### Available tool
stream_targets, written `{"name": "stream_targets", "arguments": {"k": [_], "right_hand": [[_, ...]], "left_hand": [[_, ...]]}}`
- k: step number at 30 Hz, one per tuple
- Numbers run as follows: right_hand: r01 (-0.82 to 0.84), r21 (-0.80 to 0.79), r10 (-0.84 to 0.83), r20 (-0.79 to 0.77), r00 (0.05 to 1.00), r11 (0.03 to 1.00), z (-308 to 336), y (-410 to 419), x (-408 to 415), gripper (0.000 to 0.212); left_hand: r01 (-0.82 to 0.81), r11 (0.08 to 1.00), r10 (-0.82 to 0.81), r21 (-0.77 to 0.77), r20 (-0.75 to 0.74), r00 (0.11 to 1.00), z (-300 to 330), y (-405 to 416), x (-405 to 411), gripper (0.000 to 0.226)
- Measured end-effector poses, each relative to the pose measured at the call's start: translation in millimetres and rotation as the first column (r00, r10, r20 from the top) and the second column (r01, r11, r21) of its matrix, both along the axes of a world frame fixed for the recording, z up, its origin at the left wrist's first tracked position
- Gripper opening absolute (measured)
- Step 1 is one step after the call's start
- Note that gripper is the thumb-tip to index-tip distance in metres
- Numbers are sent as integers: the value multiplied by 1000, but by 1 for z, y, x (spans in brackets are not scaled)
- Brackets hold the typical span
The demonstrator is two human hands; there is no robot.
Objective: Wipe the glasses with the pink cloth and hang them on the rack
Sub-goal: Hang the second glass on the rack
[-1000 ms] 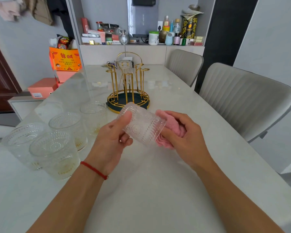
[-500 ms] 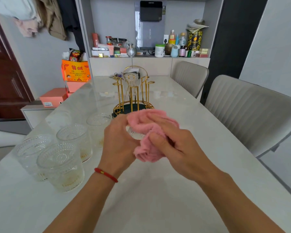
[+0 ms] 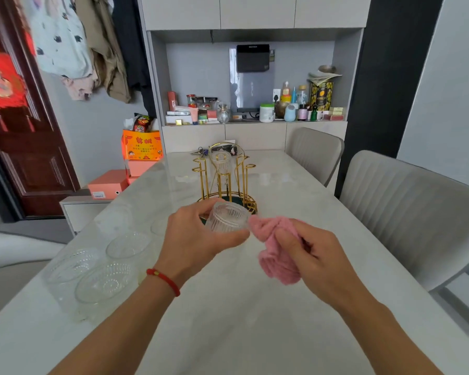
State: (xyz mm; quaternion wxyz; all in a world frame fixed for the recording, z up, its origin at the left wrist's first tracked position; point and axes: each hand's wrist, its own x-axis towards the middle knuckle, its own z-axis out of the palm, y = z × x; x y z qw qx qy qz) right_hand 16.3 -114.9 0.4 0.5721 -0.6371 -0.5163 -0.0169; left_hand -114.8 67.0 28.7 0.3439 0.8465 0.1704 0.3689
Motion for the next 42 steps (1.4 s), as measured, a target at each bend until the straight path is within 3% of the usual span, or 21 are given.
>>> {"name": "stream_targets", "arguments": {"k": [2, 3, 5, 7, 8, 11, 14, 17, 22, 27, 33, 36, 39, 42], "right_hand": [[-10, 54, 26, -295, 955, 999, 2, 13, 9, 32], [-24, 77, 59, -487, 871, 997, 1, 23, 14, 36], [-80, 176, 191, -821, 538, 981, -5, 42, 28, 42], [-149, 351, 376, -907, 190, 924, -13, 56, 42, 51], [-178, 425, 443, -894, 72, 887, -17, 64, 47, 53], [-218, 504, 500, -863, -77, 836, -26, 71, 48, 57], [-192, 506, 492, -862, -120, 841, -38, 78, 45, 98], [-161, 524, 491, -846, -205, 836, -49, 91, 39, 89], [-186, 549, 520, -834, -183, 815, -55, 95, 29, 112], [-142, 439, 435, -898, -63, 887, -52, 99, 26, 89], [-119, 369, 372, -928, 4, 922, -47, 100, 28, 73], [-131, 406, 404, -914, -44, 905, -51, 95, 30, 55], [-106, 486, 470, -871, -143, 868, -51, 91, 29, 53], [-151, 461, 441, -885, -149, 874, -50, 90, 30, 60]], "left_hand": [[4, 988, 2, -151, 40, 999, 17, 8, 12, 31], [17, 972, -2, -235, 64, 998, 28, 14, 19, 34], [16, 934, 27, -356, 116, 993, 52, 30, 35, 41], [-36, 914, 103, -403, 145, 984, 75, 52, 51, 49], [-78, 907, 154, -413, 154, 976, 87, 69, 58, 55], [-154, 885, 261, -440, 194, 946, 116, 115, 73, 79], [-230, 879, 342, -418, 214, 915, 131, 155, 88, 93], [-337, 882, 402, -330, 153, 903, 133, 177, 104, 87], [-395, 869, 434, -300, 75, 898, 107, 196, 133, 80], [-453, 851, 474, -266, 15, 880, 82, 205, 154, 73], [-493, 847, 468, -199, -161, 869, 65, 210, 168, 74], [-509, 843, 459, -174, -262, 849, 57, 214, 172, 49], [-515, 843, 441, -156, -348, 827, 45, 219, 172, 59], [-501, 836, 402, -223, -372, 837, 43, 224, 171, 74]]}}
